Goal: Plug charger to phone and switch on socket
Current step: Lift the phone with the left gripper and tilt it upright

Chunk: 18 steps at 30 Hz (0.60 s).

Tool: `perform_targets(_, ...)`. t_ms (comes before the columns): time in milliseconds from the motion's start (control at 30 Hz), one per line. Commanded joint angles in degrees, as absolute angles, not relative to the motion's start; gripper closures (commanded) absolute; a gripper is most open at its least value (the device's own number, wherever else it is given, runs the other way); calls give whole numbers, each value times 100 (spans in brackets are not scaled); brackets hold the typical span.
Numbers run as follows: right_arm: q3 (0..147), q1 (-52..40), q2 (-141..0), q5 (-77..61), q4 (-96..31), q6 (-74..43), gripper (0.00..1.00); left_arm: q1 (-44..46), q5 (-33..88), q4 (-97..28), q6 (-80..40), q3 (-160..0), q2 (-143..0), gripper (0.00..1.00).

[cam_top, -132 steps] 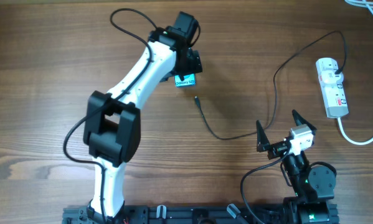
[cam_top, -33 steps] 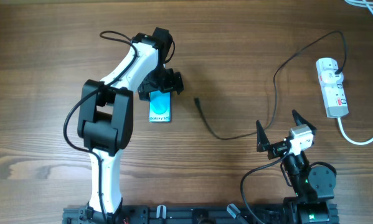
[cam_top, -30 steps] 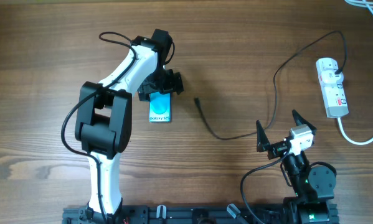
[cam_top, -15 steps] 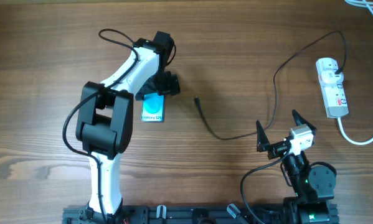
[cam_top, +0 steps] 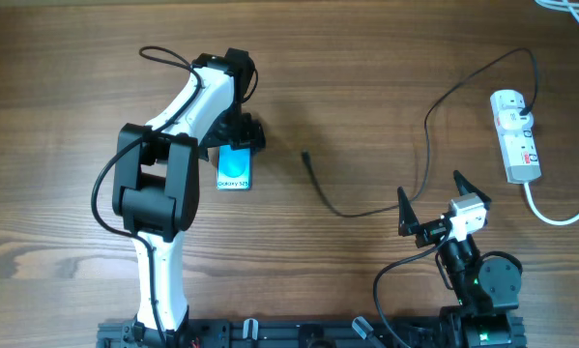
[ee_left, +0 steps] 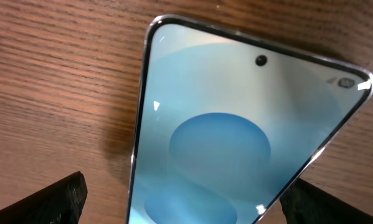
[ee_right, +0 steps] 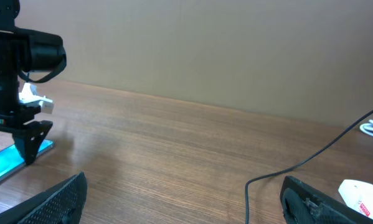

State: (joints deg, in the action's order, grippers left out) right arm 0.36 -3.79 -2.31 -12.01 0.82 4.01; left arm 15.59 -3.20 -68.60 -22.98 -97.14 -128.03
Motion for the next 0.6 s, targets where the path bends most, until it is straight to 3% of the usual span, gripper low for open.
perform_targets(0, 30, -351, -204, -1253, 95, 443, 0, 1542, -847, -7048, -1942, -9837, -12750, 0)
perform_targets(567, 30, -351, -204, -1253, 93, 440, 0, 1542, -388, -6324, -1844, -9008, -12750, 0)
